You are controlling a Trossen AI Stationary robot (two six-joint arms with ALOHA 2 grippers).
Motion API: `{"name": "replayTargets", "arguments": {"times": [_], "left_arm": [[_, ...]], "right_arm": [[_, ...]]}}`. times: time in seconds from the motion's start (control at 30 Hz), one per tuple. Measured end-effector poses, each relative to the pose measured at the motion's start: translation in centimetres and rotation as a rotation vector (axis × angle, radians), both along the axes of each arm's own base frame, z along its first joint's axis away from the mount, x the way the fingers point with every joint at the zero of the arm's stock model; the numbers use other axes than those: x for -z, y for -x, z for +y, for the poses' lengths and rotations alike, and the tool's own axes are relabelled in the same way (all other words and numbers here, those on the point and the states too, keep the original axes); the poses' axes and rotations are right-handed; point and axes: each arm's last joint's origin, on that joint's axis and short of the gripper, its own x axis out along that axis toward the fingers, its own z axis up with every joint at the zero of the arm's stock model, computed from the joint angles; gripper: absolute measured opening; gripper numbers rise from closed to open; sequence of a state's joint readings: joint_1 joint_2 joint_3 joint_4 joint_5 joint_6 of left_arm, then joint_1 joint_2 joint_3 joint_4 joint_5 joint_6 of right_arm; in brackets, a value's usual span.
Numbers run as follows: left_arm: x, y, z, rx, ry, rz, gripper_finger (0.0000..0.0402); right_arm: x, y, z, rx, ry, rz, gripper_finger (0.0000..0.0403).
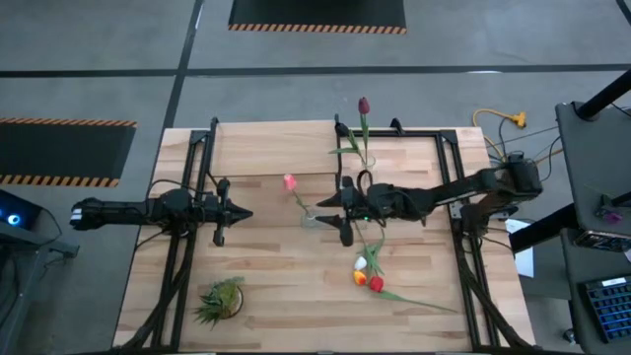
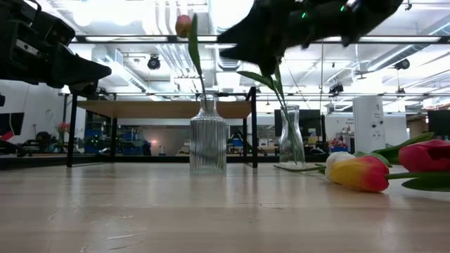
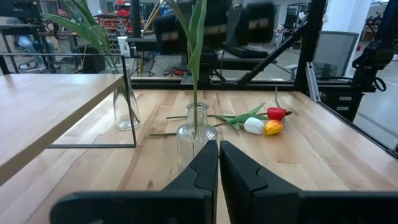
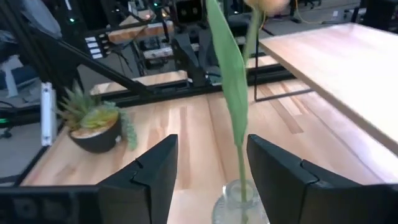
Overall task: Pick and place flowers into a vace then onto a shelf
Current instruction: Put the yellow tulip into the bottom transparent vase
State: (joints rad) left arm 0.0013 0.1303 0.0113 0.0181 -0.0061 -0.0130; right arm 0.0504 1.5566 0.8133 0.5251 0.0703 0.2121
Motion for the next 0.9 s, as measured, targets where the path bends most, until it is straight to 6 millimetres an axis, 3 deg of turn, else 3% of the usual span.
{"name": "replayTargets", "arguments": {"times": [0.3, 0.63, 0.9], "left_arm": [[0.0, 0.0, 0.0, 0.0, 0.0, 0.0, 0.0], [0.0, 0.0, 0.0, 0.0, 0.0, 0.0, 0.0], [0.0, 0.0, 0.0, 0.0, 0.0, 0.0, 0.0]], "right_arm": [[-4.3, 3.0, 0.7, 0.056, -0.086, -0.029, 0.0182], [-4.6, 3.1, 0.9, 0.06, -0.04, -0.033, 0.0182], [-4.7, 3.4, 3.0, -0.023, 0.143, -0.029, 0.018]]}}
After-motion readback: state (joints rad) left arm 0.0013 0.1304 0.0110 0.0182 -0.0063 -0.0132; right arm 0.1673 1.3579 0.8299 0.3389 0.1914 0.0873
